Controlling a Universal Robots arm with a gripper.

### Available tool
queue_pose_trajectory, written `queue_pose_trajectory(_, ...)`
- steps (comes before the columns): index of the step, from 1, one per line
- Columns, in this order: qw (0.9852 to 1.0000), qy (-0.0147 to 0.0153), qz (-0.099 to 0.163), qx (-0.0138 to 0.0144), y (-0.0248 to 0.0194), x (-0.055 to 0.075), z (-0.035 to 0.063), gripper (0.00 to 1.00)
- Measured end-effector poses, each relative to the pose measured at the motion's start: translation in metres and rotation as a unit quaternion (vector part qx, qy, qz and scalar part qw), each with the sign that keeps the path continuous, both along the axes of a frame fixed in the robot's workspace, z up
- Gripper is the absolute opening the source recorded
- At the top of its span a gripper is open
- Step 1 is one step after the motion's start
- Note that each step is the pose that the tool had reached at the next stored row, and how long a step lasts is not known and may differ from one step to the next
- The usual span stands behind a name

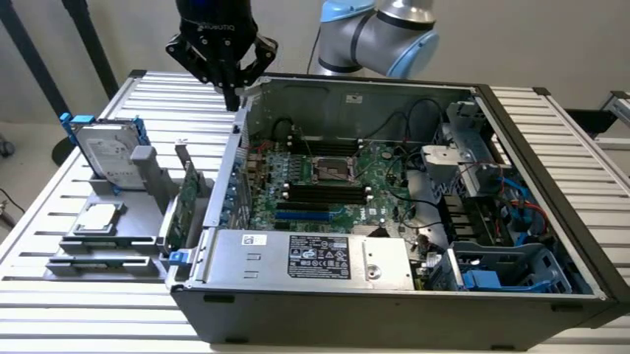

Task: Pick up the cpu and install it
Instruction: 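Reach for the cpu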

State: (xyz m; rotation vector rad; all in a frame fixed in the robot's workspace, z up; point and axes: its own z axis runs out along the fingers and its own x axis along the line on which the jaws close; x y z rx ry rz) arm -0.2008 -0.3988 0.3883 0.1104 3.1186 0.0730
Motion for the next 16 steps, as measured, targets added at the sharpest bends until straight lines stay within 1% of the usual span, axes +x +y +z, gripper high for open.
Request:
queue_pose_trajectory(10, 1.0000, 0.0022, 0.000, -0.0010, 0.0000, -0.045, -0.0093, 0.11)
queue_pose_trajectory(16, 1.0000, 0.0030, 0.000, -0.0022, 0.0000, -0.073, -0.0147, 0.11)
